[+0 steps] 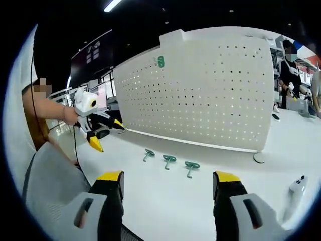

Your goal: Insert the hook assembly into the mounting plate slot until the hook locks in place.

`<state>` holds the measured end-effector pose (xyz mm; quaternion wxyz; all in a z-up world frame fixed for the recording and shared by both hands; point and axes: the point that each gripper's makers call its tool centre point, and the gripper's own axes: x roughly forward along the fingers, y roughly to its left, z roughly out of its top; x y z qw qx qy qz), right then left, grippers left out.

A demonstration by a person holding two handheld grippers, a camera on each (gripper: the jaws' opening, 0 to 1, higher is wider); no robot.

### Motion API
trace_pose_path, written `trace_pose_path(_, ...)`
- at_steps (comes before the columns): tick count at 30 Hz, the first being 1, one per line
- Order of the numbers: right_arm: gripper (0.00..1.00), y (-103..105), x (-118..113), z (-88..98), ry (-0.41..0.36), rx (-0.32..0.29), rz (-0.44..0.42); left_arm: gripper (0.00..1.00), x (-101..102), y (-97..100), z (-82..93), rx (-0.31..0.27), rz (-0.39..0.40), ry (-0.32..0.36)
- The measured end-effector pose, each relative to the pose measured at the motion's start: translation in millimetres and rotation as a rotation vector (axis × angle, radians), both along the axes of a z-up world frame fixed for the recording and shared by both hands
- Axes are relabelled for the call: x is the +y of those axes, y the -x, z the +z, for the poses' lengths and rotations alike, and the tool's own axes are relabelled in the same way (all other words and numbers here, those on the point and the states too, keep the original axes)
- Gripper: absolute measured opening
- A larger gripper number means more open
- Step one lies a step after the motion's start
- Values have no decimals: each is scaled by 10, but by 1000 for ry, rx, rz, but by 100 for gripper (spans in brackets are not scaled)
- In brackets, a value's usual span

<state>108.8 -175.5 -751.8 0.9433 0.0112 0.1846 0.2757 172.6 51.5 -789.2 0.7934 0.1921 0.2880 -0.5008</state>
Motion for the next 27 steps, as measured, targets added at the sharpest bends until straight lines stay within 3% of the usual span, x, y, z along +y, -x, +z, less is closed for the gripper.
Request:
trace_pose_path(9,70,0,-1,-21,2,7,1,89,-12,-77,-29,-30,-66,-61)
trace_pose_path(13,70,8,14,-28,7,11,9,89,-38,-125,-40,-18,-69,-62)
trace_pose_path(27,70,18,38,-57,17,19,21,86,-112,-251,-118,-19,-194,-150)
